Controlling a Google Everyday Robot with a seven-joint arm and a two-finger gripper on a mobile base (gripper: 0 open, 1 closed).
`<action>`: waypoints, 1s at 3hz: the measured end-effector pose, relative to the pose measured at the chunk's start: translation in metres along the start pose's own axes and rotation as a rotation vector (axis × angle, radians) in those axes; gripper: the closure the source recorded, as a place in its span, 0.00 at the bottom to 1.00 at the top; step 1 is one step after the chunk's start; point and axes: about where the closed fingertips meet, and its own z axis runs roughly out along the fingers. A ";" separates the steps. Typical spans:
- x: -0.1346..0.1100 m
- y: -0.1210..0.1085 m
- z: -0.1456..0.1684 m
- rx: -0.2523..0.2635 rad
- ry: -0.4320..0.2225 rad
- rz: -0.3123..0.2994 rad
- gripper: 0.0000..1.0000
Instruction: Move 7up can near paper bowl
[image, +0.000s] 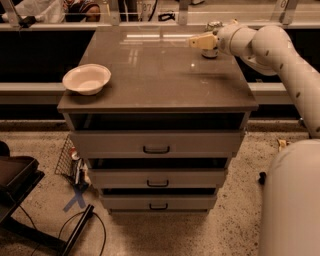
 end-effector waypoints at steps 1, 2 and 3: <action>0.007 -0.012 0.016 0.000 0.018 0.049 0.00; 0.018 -0.034 0.021 0.023 0.028 0.095 0.00; 0.028 -0.056 0.021 0.046 0.029 0.129 0.00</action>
Offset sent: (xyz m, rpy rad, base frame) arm 0.0657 -0.0682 -0.0193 0.1199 0.0965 -0.0948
